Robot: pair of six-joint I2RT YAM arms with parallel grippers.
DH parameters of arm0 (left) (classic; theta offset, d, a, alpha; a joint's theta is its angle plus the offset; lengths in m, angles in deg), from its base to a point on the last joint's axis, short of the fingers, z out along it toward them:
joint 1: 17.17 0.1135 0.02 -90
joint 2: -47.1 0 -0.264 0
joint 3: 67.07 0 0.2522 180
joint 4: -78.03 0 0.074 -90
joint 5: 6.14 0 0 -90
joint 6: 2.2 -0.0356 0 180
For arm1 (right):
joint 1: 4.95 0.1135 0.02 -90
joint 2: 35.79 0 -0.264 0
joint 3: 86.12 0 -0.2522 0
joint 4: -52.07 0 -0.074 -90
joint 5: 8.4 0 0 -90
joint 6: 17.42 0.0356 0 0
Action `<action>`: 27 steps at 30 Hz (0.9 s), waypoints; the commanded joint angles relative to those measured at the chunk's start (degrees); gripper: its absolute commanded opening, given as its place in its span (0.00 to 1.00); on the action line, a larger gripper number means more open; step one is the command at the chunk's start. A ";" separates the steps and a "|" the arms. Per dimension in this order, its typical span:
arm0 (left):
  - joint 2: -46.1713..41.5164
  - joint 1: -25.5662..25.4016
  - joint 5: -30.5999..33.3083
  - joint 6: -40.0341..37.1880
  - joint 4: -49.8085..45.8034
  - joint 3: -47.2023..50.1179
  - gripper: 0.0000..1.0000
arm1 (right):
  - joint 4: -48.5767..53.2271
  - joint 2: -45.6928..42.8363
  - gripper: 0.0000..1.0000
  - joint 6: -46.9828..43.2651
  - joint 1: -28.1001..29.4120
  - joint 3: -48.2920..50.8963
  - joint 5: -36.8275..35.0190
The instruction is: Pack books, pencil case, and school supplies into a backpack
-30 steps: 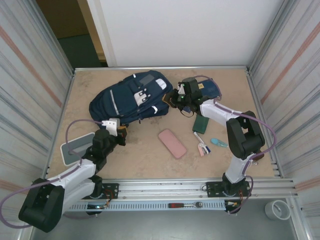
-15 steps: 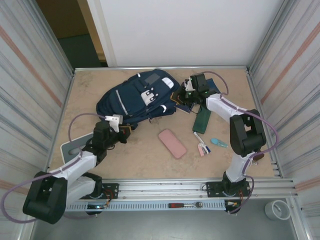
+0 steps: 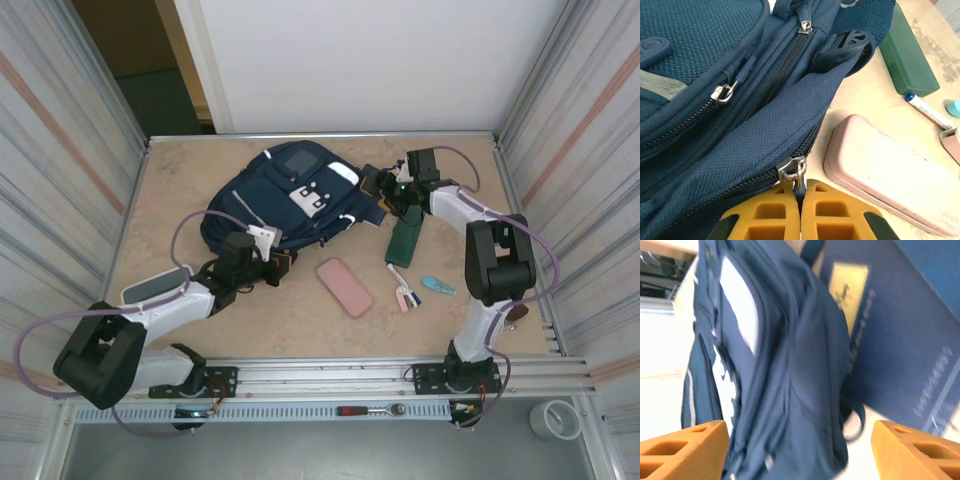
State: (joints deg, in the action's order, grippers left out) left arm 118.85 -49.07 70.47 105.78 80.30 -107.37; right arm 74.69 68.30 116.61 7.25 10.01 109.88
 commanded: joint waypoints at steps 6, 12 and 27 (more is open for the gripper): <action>0.84 -1.06 0.90 -2.93 0.93 -2.12 0.00 | -10.00 -4.48 0.84 8.47 10.11 10.68 -0.01; 0.05 -1.06 1.69 -3.31 0.24 -1.50 0.00 | -11.51 1.77 0.63 9.37 12.89 6.21 -6.07; -14.26 3.99 21.99 -1.98 -16.40 2.48 0.00 | 1.80 -2.70 0.00 -3.33 7.81 -2.68 -0.28</action>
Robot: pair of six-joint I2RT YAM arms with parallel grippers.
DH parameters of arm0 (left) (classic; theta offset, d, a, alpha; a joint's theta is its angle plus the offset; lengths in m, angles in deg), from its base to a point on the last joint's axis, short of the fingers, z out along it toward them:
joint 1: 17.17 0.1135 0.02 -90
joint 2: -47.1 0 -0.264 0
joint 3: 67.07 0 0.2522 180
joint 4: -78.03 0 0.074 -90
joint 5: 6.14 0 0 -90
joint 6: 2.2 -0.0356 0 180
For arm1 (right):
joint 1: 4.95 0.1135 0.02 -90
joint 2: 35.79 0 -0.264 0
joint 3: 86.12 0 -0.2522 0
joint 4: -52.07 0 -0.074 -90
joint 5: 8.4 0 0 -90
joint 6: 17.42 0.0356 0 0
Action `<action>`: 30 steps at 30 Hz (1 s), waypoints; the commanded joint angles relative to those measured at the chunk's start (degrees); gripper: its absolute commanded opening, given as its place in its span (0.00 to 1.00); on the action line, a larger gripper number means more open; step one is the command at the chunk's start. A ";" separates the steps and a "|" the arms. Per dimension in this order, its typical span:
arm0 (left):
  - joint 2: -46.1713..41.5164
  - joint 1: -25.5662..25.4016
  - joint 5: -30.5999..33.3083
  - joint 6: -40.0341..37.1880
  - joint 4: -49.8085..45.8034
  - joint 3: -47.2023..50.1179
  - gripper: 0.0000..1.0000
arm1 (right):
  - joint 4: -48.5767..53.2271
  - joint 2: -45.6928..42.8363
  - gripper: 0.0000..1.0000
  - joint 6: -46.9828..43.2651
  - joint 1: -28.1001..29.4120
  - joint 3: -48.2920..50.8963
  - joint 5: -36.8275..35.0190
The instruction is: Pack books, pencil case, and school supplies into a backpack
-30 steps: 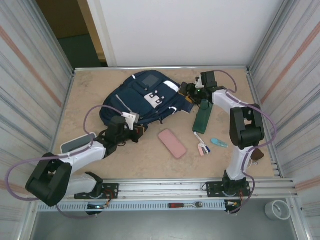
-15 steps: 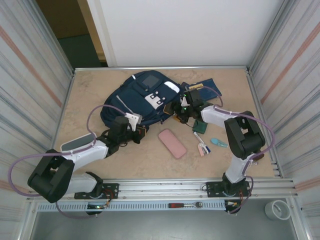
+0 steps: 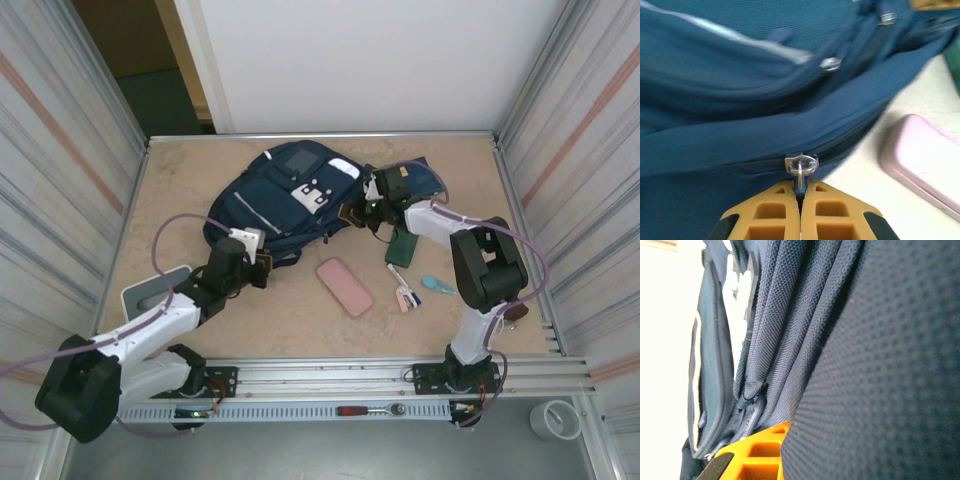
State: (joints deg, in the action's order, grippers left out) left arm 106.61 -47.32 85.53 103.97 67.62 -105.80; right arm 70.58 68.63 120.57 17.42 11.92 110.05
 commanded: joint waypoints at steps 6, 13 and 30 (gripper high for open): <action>-0.99 2.30 -1.28 -2.39 -2.50 -0.56 0.00 | 17.17 0.63 0.00 -16.18 -3.20 -13.53 -1.21; 3.11 -4.24 -5.52 -1.55 2.16 -4.46 0.00 | 18.69 8.31 0.20 -15.81 -5.21 -24.38 2.58; 12.12 -11.31 -5.21 -0.50 5.08 -9.85 0.00 | -1.17 -11.32 0.85 0.89 4.80 9.83 -4.51</action>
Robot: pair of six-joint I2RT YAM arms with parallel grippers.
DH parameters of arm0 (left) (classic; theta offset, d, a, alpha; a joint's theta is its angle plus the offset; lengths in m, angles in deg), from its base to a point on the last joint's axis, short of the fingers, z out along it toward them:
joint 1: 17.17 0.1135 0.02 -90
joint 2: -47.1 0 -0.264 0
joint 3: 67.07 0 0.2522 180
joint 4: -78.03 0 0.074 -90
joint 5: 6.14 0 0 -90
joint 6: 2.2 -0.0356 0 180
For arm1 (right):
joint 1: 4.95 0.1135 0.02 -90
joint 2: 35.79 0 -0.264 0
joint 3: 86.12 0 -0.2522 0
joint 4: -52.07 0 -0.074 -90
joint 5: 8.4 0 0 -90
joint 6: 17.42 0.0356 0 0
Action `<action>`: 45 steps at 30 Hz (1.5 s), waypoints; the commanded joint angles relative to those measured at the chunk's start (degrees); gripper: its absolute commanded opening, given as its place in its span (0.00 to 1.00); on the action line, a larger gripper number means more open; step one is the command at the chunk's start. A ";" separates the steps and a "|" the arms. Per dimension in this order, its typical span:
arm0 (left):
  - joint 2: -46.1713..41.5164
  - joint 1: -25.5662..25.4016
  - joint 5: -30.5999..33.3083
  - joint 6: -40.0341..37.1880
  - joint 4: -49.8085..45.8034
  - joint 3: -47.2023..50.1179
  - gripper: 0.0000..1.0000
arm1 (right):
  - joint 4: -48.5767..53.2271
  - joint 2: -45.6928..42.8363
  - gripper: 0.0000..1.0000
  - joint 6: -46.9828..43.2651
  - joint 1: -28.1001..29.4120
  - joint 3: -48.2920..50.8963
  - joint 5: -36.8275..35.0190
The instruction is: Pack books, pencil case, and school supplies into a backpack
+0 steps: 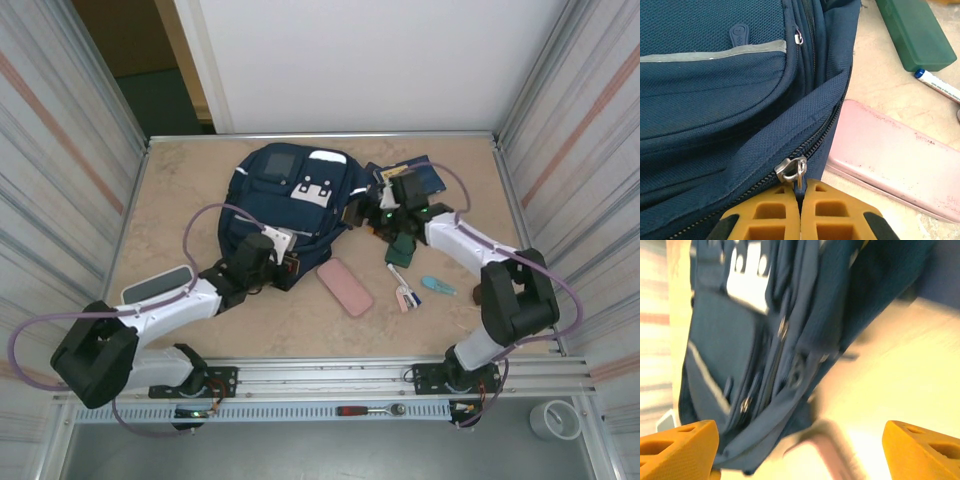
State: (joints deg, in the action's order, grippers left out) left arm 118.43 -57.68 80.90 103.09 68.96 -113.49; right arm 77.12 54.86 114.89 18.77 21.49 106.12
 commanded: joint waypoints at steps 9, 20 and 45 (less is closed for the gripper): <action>-2.86 -0.91 3.22 0.46 3.03 0.64 0.00 | -14.70 16.46 0.31 11.64 7.74 -7.13 -1.56; -16.95 13.87 6.90 2.33 -5.32 7.55 0.00 | 6.33 21.10 0.00 -6.65 3.30 -24.96 6.73; -10.05 8.14 -2.58 2.17 -0.67 0.93 0.00 | 9.39 20.58 0.75 -7.14 1.88 -28.41 3.86</action>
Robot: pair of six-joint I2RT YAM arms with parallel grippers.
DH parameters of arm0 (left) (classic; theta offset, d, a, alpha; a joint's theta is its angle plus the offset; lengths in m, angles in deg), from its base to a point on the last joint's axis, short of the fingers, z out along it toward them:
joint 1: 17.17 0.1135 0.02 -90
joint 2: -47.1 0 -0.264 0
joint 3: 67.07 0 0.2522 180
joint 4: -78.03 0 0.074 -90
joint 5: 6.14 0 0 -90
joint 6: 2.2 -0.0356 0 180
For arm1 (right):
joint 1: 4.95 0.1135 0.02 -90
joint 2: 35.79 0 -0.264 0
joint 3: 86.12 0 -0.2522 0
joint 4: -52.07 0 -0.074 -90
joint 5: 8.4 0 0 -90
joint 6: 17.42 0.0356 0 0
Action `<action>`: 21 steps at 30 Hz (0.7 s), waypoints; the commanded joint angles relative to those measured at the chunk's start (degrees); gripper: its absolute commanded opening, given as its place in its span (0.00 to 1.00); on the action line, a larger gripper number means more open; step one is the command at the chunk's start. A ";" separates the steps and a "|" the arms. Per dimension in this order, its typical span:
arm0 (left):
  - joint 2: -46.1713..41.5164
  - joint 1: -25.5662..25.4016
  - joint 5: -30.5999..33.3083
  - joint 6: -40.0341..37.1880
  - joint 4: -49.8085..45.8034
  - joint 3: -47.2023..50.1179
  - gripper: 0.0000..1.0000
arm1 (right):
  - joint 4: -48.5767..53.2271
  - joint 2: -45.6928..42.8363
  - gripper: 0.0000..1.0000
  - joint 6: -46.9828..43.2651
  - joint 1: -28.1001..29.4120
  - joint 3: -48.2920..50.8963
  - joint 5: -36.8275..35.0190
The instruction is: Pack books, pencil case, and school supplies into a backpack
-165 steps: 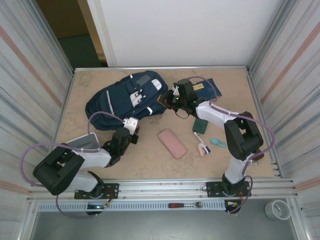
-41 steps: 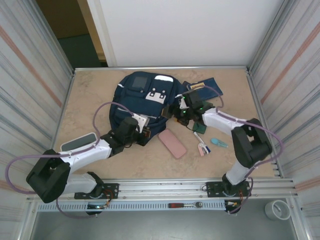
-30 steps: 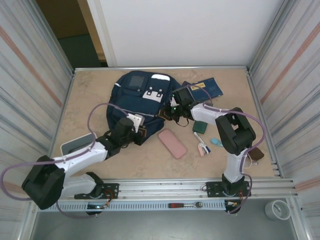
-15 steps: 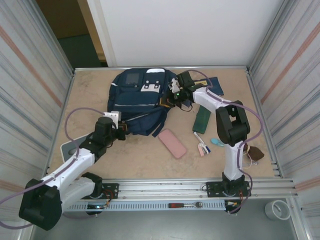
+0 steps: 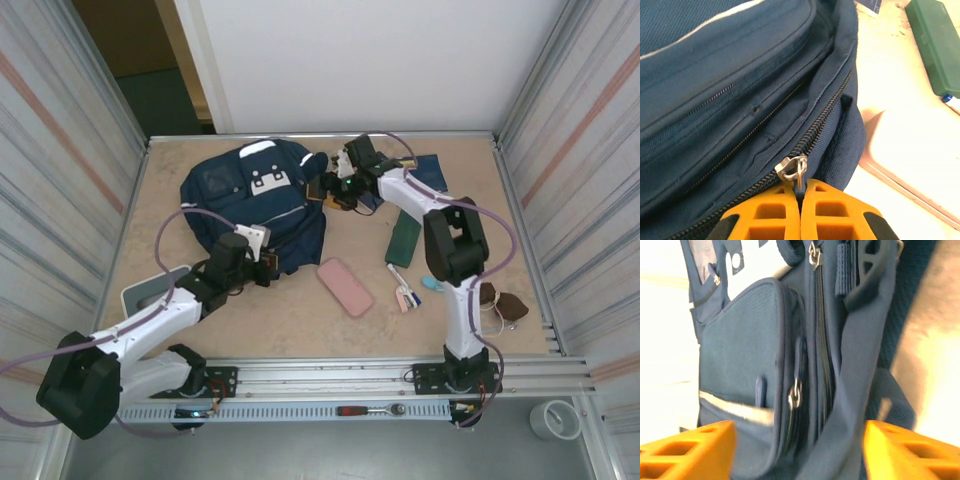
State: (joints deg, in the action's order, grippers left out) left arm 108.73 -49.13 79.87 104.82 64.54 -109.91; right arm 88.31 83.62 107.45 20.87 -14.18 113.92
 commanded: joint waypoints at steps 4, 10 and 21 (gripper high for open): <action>0.54 -1.16 -1.64 0.19 5.15 -2.30 0.00 | -12.20 -11.33 0.86 7.55 2.75 17.47 -2.10; 1.53 -2.91 -0.84 -0.40 4.13 -2.74 0.00 | -15.54 -5.93 0.87 10.49 7.38 14.07 -4.68; -8.13 0.59 4.35 1.44 -1.17 2.85 0.00 | -11.19 -4.96 0.00 1.93 1.92 13.26 -6.42</action>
State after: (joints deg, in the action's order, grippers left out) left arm 104.73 -50.44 81.82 105.04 64.17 -108.64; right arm 76.57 79.14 113.84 26.38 0.83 108.63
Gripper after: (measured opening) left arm 0.063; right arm 0.041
